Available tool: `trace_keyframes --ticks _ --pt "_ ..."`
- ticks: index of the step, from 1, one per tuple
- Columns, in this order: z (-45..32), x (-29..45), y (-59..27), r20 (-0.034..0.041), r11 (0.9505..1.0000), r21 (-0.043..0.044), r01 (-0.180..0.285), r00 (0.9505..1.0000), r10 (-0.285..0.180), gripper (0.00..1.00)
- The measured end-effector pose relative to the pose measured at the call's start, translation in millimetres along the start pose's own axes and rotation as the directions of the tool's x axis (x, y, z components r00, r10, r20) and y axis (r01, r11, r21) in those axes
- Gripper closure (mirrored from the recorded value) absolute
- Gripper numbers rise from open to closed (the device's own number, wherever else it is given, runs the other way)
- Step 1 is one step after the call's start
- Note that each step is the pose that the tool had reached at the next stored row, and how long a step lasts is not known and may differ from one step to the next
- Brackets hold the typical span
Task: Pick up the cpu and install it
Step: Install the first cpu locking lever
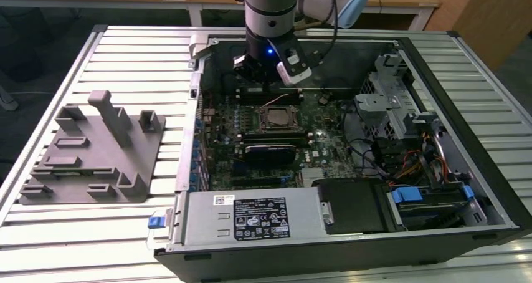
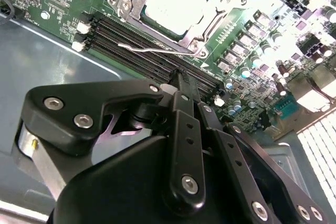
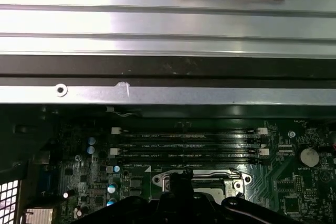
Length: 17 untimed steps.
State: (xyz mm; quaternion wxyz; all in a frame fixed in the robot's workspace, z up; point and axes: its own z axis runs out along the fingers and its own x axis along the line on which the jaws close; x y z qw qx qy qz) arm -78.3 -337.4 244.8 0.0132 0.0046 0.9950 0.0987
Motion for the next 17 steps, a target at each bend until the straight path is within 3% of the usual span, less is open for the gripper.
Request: trace_keyframes --ticks 17 --pt "14.0 -1.8 -2.8 0.0058 1.0 0.0001 -0.002 1.0 0.002 0.89"
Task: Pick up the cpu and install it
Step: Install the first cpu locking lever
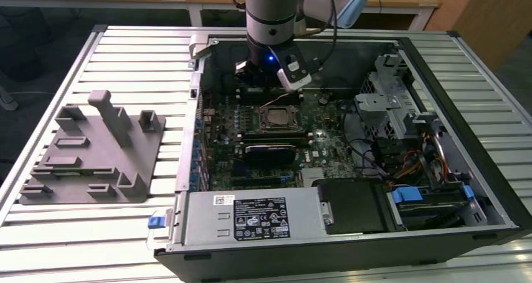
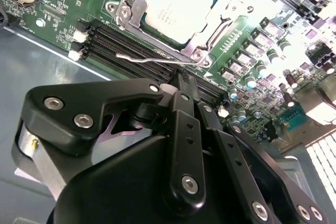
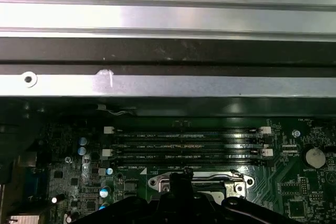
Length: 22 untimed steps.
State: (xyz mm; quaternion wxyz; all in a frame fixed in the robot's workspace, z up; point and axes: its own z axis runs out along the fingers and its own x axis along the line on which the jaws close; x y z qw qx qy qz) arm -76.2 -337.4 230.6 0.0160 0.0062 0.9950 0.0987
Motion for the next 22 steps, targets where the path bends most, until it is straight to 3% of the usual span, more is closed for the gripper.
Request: trace_keyframes --ticks 10,17,22 --pt "9.0 -0.3 -1.8 0.0102 1.0 0.0 -0.002 0.9999 0.002 0.89" --pt "14.2 -0.1 -2.8 0.022 1.0 -0.0002 -0.002 0.9998 0.002 0.89" --pt "16.7 0.0 -3.4 0.0346 1.0 -0.0003 -0.001 0.9994 0.001 0.89"
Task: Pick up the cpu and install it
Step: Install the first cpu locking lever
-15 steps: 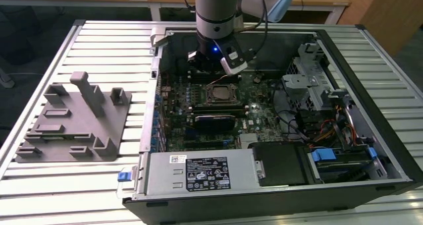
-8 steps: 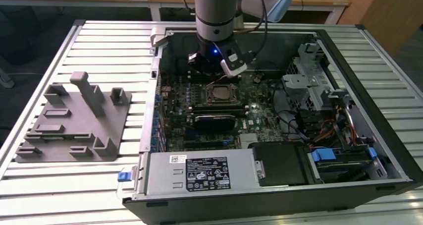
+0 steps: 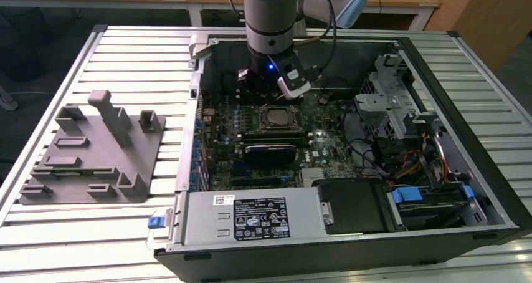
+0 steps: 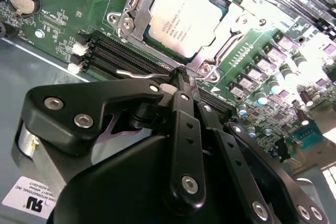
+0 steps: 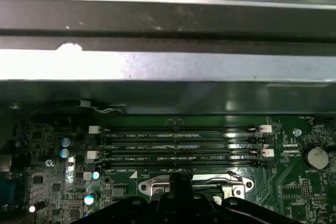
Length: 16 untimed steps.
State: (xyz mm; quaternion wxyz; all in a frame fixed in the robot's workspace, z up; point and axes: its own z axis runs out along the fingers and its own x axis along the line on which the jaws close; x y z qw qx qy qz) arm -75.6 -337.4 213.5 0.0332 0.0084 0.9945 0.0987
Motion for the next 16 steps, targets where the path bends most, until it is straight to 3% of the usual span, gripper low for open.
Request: trace_keyframes --ticks 7,16 --pt "1.7 0.0 -0.4 0.0196 0.9978 0.004 -0.067 0.9976 0.067 0.89" --pt "2.2 -3.7 0.4 0.022 0.997 0.0045 -0.078 0.9967 0.078 0.89"
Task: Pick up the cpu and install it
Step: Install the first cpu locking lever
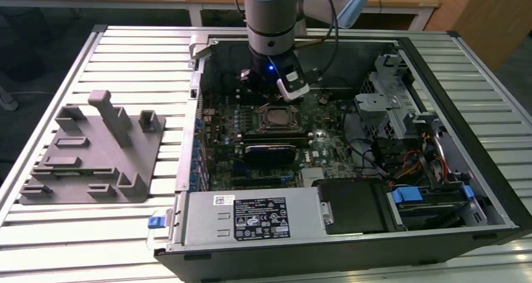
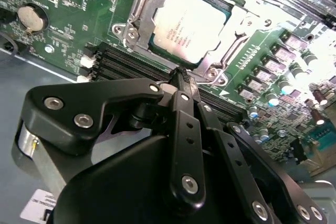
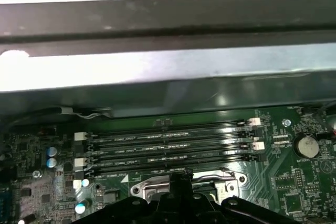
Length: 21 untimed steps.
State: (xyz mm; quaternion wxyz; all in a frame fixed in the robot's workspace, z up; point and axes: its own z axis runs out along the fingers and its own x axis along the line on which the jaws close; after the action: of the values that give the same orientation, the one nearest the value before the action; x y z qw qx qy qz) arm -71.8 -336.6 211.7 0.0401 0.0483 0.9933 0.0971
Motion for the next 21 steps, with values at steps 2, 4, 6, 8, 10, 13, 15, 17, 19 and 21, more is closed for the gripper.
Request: trace_keyframes --ticks 2,4,6,8,10,13,15,17,19,21 --pt "0.4 -2.0 1.3 0.0016 1.0 0.001 -0.007 1.0 0.007 0.89" --pt "0.9 -3.6 3.0 0.0035 0.9999 0.0027 -0.016 0.9999 0.016 0.89" --pt "1.3 -4.8 4.6 0.0058 0.9996 0.0052 -0.027 0.9996 0.027 0.89" --pt "1.6 -5.5 5.6 0.0089 0.9992 0.0091 -0.04 0.9992 0.04 0.89" --pt "1.6 -5.5 5.8 0.0137 0.9982 0.018 -0.057 0.9983 0.057 0.89" --pt "1.6 -5.5 5.8 0.0157 0.9978 0.0211 -0.063 0.9979 0.063 0.89" --pt "1.6 -5.5 5.8 0.0157 0.9978 0.0212 -0.064 0.9979 0.063 0.89" --pt "2.0 -5.5 5.8 0.017 0.9975 0.0213 -0.067 0.9976 0.067 0.89" --pt "2.9 -5.4 5.5 0.0232 0.9962 0.0213 -0.085 0.9962 0.084 0.89" --pt "3.7 -5.4 5.4 0.0285 0.9943 0.0207 -0.105 0.9942 0.104 0.89"
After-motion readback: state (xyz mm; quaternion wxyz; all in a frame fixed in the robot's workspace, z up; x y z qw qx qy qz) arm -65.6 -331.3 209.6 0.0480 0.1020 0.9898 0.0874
